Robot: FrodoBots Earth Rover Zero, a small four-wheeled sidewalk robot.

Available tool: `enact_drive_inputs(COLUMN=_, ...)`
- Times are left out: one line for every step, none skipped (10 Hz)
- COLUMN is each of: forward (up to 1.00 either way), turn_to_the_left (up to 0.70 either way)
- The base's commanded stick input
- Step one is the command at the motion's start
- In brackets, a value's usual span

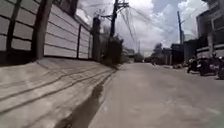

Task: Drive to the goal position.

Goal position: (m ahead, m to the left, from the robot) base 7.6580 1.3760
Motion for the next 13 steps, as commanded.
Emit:
enact_drive_inputs(forward=1.0, turn_to_the_left=-0.36)
enact_drive_inputs(forward=1.0, turn_to_the_left=-0.35)
enact_drive_inputs(forward=1.0, turn_to_the_left=-0.3)
enact_drive_inputs(forward=1.0, turn_to_the_left=-0.16)
enact_drive_inputs(forward=1.0, turn_to_the_left=-0.03)
enact_drive_inputs(forward=1.0, turn_to_the_left=0.0)
enact_drive_inputs(forward=1.0, turn_to_the_left=0.0)
enact_drive_inputs(forward=1.0, turn_to_the_left=0.0)
enact_drive_inputs(forward=1.0, turn_to_the_left=0.0)
enact_drive_inputs(forward=1.0, turn_to_the_left=0.0)
enact_drive_inputs(forward=1.0, turn_to_the_left=0.0)
enact_drive_inputs(forward=1.0, turn_to_the_left=0.0)
enact_drive_inputs(forward=1.0, turn_to_the_left=0.0)
